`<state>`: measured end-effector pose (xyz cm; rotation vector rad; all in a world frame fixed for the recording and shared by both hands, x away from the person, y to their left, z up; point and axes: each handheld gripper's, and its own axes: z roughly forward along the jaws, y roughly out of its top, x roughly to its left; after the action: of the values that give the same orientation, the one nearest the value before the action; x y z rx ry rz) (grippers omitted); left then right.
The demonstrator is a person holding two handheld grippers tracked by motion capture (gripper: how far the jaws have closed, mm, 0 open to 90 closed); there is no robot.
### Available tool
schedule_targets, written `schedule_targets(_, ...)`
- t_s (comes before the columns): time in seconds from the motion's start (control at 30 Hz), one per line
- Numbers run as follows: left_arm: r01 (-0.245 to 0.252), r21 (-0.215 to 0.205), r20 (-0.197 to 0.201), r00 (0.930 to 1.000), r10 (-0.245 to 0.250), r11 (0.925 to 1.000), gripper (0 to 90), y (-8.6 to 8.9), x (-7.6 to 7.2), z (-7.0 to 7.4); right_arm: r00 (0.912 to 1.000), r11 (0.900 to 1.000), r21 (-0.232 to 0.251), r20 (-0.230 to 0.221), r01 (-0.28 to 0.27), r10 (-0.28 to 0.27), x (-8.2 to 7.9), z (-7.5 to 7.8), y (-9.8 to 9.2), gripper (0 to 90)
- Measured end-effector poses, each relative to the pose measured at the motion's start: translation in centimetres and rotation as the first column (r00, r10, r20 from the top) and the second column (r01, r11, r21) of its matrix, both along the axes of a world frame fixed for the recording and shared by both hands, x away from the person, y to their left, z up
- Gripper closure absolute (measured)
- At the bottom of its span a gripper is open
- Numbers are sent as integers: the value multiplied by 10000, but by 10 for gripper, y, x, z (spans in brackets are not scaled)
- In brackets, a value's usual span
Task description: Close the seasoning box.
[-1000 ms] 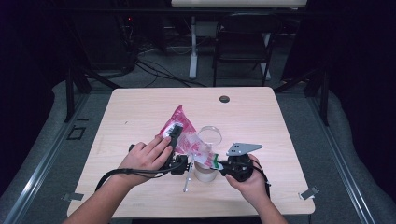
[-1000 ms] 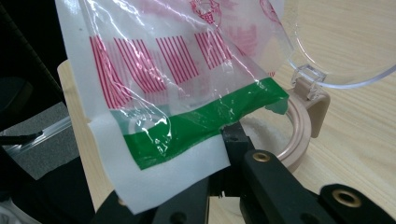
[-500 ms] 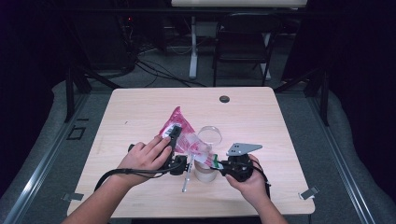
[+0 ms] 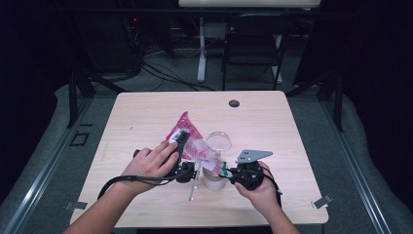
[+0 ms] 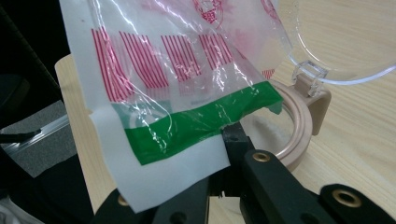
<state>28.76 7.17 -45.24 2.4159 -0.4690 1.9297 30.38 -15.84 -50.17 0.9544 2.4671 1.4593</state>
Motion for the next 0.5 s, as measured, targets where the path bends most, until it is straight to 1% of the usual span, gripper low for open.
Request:
schedule_targets(0.07, 75, 49, 62, 10000, -75, 10000, 560, -1, 0, 1, 10000, 10000, -10, 11, 7, -7, 0, 0, 0, 900)
schedule_targets(0.1, 53, 88, 157, 9999, -54, 9999, 559, -1, -1, 2, 10000, 10000, -1, 13, 9, -9, 0, 0, -1, 900)
schedule_targets(0.17, 65, 155, 187, 9998, -68, 9999, 558, -2, -1, 3, 10000, 10000, 4, 6, 4, -4, 0, 0, -1, 900)
schedule_targets(0.33, 37, 87, 195, 9998, -39, 10000, 559, -2, -1, 3, 10000, 10000, 23, 9, 12, -12, 0, 0, -1, 900)
schedule_targets(0.37, 74, -66, 164, 9998, -73, 10000, 559, -2, -1, 2, 10000, 10000, 35, 8, 18, -19, 0, 0, -1, 900)
schedule_targets(0.4, -5, -197, 71, 10000, 6, 9998, 559, -1, -1, 1, 10000, 10000, 30, 3, 12, -12, 0, 0, -1, 900)
schedule_targets(0.43, -9, -241, 57, 10000, 10, 9997, 559, -1, -1, 1, 10000, 10000, 37, -1, 6, -6, 0, 0, -1, 900)
schedule_targets(0.47, 25, -149, 104, 9999, -23, 9999, 558, -1, -2, 2, 10000, 10000, 42, -1, -1, 1, 0, 0, -1, 900)
schedule_targets(0.5, 49, -181, 140, 9999, -46, 9998, 557, -1, -2, 2, 10000, 10000, 50, -14, -15, 15, 0, 1, -1, 900)
